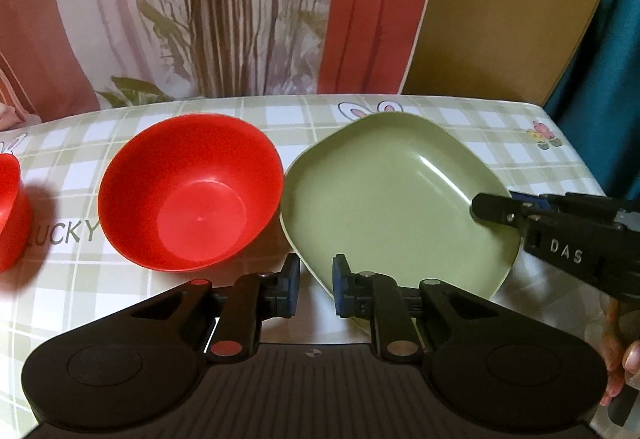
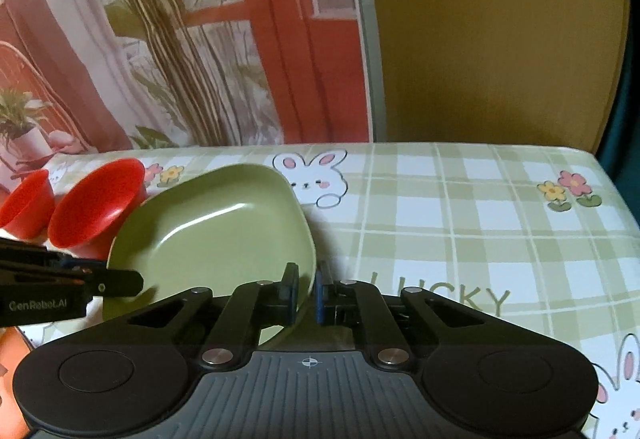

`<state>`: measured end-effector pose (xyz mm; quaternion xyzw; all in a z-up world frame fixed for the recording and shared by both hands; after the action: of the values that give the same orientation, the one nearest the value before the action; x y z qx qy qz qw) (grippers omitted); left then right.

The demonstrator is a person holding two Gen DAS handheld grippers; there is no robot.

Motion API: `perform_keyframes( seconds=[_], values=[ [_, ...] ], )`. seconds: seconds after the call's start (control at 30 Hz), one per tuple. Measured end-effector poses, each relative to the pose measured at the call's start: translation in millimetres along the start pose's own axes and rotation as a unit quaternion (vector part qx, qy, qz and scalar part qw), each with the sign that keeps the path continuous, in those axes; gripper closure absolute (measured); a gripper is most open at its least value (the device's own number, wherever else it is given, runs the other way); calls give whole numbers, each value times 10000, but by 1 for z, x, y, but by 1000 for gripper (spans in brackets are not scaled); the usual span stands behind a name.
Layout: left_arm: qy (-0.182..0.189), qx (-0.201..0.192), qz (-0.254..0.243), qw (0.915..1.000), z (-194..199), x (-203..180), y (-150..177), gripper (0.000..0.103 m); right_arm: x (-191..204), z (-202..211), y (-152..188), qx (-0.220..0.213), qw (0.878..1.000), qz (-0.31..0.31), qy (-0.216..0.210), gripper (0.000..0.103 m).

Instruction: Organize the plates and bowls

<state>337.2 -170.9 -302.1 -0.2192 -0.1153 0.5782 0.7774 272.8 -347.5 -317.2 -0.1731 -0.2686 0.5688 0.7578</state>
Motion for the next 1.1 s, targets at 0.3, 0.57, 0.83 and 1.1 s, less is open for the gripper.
perform_keyframes(
  seconds=[0.3, 0.57, 0.83, 1.1],
  values=[
    [81, -136, -140, 9998, 24, -8, 5, 85, 5, 35, -8, -278, 9995, -25, 113, 95],
    [21, -217, -310, 9993, 41, -16, 9, 85, 11, 65, -5, -445, 9988, -85, 184, 95],
    [79, -309, -401, 9987, 61, -15, 19, 85, 19, 89, 5, -501, 9984, -134, 217, 94],
    [90, -479, -376, 9981, 84, -3, 26, 85, 33, 103, 16, -464, 9984, -301, 133, 94]
  ],
)
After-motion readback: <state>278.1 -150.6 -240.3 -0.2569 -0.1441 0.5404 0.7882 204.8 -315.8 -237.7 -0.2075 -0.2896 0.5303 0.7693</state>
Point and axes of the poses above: each gripper's, at about its wrist camera, not at the fingertips, and z roughly against the way its jaws point, x to its left, y to its underside, the point moved 7 cm from there along -z, roughly the way its jaws point, and after that the axes turned 8 degrees about x, right-handed, at the moved point
